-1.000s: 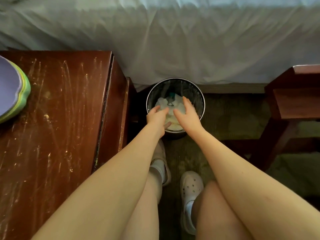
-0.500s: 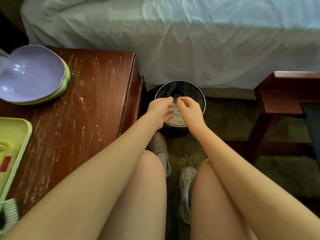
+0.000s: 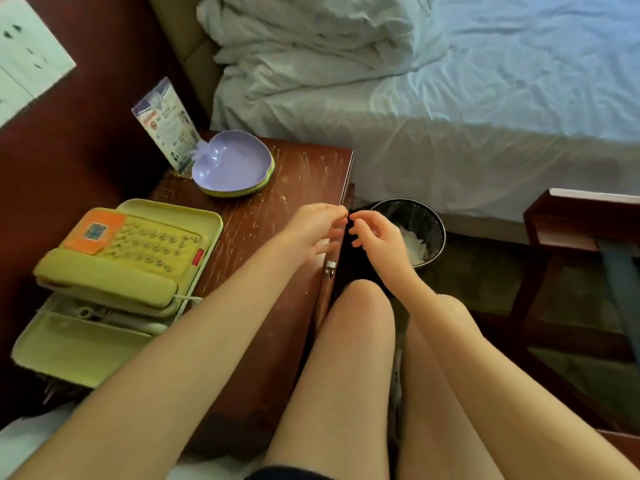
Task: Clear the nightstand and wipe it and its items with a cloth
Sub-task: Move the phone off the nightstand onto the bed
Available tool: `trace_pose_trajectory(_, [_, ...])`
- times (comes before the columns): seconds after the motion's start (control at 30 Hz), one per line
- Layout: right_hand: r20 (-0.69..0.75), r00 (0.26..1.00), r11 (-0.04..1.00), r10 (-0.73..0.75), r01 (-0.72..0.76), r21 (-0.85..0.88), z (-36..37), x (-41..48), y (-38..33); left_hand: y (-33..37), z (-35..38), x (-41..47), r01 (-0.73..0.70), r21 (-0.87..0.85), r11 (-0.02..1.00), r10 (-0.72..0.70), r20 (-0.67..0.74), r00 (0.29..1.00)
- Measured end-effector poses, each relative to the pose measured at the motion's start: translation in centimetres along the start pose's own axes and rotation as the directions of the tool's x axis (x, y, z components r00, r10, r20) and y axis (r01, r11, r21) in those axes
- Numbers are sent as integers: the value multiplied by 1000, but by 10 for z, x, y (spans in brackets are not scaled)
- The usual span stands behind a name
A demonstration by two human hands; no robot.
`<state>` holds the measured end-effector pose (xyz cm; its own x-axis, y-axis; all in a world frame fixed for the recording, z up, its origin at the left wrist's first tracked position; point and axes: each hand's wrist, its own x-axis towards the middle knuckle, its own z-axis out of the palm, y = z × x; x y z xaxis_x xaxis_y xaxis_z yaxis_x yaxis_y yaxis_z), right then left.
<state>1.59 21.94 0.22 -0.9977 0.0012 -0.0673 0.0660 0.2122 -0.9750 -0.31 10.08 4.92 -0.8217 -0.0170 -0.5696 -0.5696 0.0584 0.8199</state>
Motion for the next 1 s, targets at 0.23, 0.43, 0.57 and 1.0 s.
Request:
trace_pose_trajectory(0.23, [174, 982, 991, -71, 89, -98, 58, -15, -21, -27, -81, -51, -89, -36, 995, 79, -217, 973])
trace_pose_trajectory(0.43, [348, 933, 958, -95, 181, -222, 109, -16, -38, -58, -146, -93, -105, -65, 992, 72, -388, 919])
trace_pose_trajectory(0.57, [453, 889, 922, -63, 226, -316, 139, -2, -49, -77, -186, -113, -96, -54, 994, 55, -512, 857])
trace_pose_trajectory(1.0, [630, 775, 817, 61, 323, -477, 217, 51, -44, -164, -254, -119, 115, -117, 986, -151, -921, 360])
